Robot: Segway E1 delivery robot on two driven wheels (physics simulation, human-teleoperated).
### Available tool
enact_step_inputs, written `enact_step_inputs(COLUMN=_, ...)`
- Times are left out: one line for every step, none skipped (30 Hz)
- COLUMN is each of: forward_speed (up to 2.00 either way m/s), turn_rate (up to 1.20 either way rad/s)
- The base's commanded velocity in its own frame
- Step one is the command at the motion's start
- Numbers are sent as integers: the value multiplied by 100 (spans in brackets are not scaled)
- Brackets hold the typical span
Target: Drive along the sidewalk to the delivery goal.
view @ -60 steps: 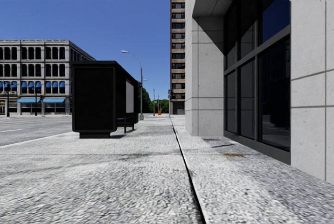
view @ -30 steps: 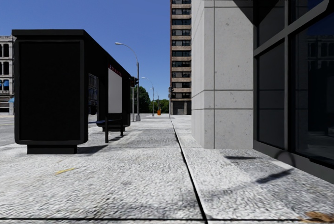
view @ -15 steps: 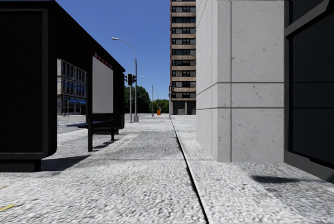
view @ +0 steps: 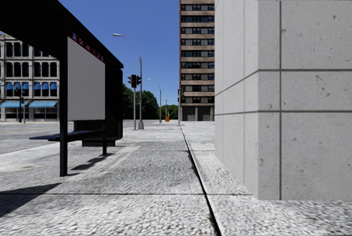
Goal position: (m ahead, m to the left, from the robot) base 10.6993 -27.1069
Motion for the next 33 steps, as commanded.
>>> enact_step_inputs(forward_speed=200, turn_rate=0)
enact_step_inputs(forward_speed=200, turn_rate=0)
enact_step_inputs(forward_speed=200, turn_rate=0)
enact_step_inputs(forward_speed=200, turn_rate=0)
enact_step_inputs(forward_speed=200, turn_rate=0)
enact_step_inputs(forward_speed=200, turn_rate=0)
enact_step_inputs(forward_speed=200, turn_rate=0)
enact_step_inputs(forward_speed=200, turn_rate=0)
enact_step_inputs(forward_speed=200, turn_rate=0)
enact_step_inputs(forward_speed=200, turn_rate=0)
enact_step_inputs(forward_speed=200, turn_rate=0)
enact_step_inputs(forward_speed=200, turn_rate=0)
enact_step_inputs(forward_speed=200, turn_rate=0)
enact_step_inputs(forward_speed=200, turn_rate=0)
enact_step_inputs(forward_speed=200, turn_rate=0)
enact_step_inputs(forward_speed=200, turn_rate=0)
enact_step_inputs(forward_speed=200, turn_rate=0)
enact_step_inputs(forward_speed=200, turn_rate=0)
enact_step_inputs(forward_speed=200, turn_rate=0)
enact_step_inputs(forward_speed=200, turn_rate=0)
enact_step_inputs(forward_speed=200, turn_rate=0)
enact_step_inputs(forward_speed=200, turn_rate=0)
enact_step_inputs(forward_speed=200, turn_rate=0)
enact_step_inputs(forward_speed=200, turn_rate=0)
enact_step_inputs(forward_speed=200, turn_rate=0)
enact_step_inputs(forward_speed=200, turn_rate=0)
enact_step_inputs(forward_speed=200, turn_rate=0)
enact_step_inputs(forward_speed=200, turn_rate=0)
enact_step_inputs(forward_speed=200, turn_rate=0)
enact_step_inputs(forward_speed=200, turn_rate=0)
enact_step_inputs(forward_speed=200, turn_rate=0)
enact_step_inputs(forward_speed=200, turn_rate=0)
enact_step_inputs(forward_speed=200, turn_rate=0)
